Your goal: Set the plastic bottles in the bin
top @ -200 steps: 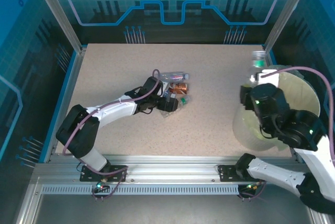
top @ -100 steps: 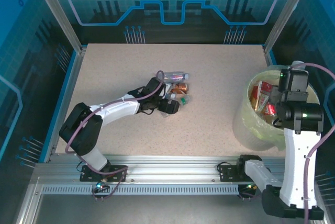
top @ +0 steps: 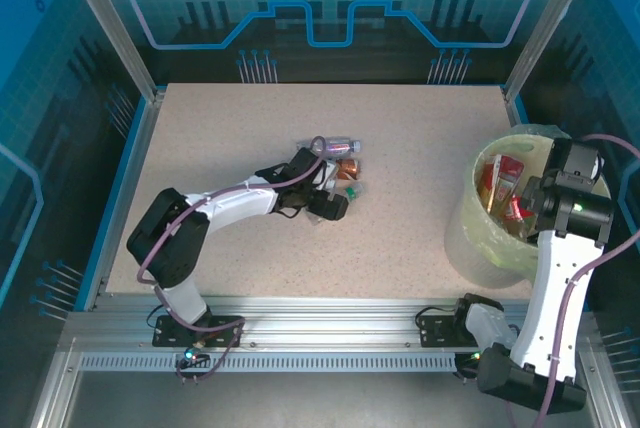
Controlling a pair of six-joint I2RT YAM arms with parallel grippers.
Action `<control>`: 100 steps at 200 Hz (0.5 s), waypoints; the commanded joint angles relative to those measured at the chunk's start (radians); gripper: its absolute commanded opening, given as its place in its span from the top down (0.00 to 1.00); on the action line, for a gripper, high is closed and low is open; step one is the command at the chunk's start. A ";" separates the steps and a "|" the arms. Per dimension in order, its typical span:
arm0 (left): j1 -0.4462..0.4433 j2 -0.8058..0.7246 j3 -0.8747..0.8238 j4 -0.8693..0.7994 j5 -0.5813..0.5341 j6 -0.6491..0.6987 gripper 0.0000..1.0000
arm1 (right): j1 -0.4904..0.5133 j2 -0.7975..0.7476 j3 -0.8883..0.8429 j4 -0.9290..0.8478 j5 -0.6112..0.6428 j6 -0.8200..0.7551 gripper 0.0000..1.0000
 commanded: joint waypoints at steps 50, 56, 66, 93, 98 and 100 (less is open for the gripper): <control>-0.056 0.055 0.050 -0.058 -0.059 0.091 0.02 | -0.012 -0.064 0.056 0.015 -0.038 0.001 0.00; -0.057 0.059 0.053 -0.059 -0.063 0.096 0.03 | -0.011 -0.073 0.059 0.019 -0.061 0.001 0.00; -0.062 0.064 0.058 -0.060 -0.074 0.098 0.05 | -0.010 -0.087 0.066 0.030 -0.095 0.005 0.00; -0.072 0.076 0.064 -0.063 -0.091 0.105 0.10 | 0.001 -0.132 0.079 0.061 -0.206 0.021 0.00; -0.073 0.079 0.066 -0.065 -0.100 0.104 0.10 | 0.006 -0.143 0.079 0.069 -0.217 0.027 0.00; -0.074 0.079 0.066 -0.065 -0.104 0.104 0.10 | 0.007 -0.146 0.079 0.073 -0.222 0.028 0.00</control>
